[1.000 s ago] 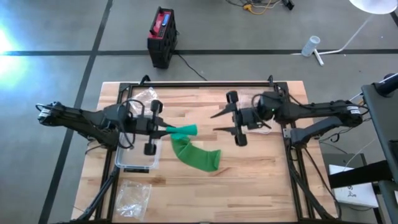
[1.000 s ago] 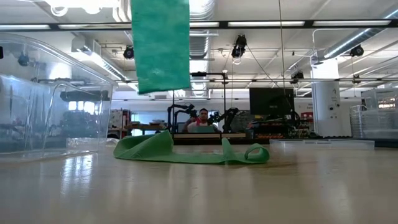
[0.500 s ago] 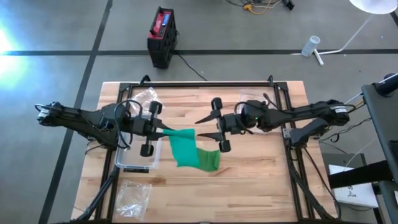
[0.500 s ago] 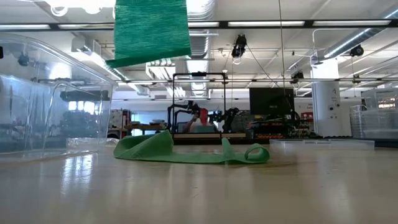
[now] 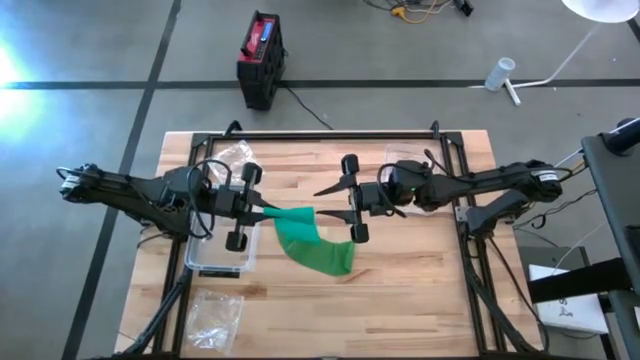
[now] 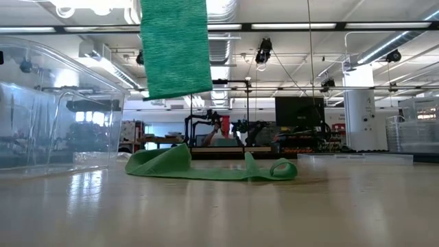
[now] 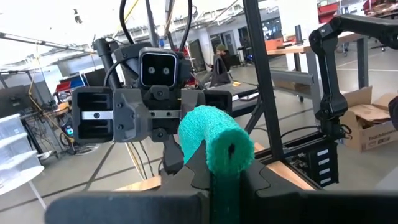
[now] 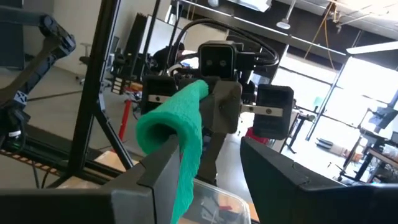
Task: Roll bandage
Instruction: Roll the light green bandage
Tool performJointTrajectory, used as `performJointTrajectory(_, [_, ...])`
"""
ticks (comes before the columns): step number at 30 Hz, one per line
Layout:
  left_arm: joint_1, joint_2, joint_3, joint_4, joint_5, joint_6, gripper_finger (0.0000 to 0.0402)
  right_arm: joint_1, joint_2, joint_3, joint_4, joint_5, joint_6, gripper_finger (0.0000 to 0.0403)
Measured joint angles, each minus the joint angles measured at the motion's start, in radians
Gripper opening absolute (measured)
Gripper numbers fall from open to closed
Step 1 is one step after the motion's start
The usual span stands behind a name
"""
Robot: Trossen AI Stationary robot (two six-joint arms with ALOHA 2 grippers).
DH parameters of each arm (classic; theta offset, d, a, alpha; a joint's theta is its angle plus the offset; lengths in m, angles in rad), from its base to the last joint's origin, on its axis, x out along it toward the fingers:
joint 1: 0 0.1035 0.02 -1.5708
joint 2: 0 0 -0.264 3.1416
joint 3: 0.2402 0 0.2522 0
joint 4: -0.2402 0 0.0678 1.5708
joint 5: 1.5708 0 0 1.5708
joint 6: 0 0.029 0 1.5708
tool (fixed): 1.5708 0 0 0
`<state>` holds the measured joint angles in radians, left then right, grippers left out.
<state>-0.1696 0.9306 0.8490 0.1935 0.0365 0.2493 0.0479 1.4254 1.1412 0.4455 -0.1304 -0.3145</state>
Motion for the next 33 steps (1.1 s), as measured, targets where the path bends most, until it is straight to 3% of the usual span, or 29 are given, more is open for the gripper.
performJointTrajectory(6, [0.0, 0.007, 0.0, 0.005, -0.005, 0.0, 0.0011, 0.002, 0.012, 0.0, 0.001, -0.001, -0.016, 0.0164])
performJointTrajectory(23, [0.001, 0.059, 0.0, 0.022, -0.149, -0.103, 0.0011, 0.002, 0.009, 0.0, -0.062, 0.008, -0.202, 0.0138])
performJointTrajectory(28, [0.001, 0.07, 0.0, 0.036, -0.152, -0.114, 0.0011, 0.002, 0.01, 0.0, -0.047, 0.027, -0.184, 0.0114])
performJointTrajectory(33, [0.001, 0.075, 0.0, 0.038, -0.201, -0.133, 0.0015, -0.001, 0.01, 0.0, -0.051, 0.033, -0.145, 0.0061])
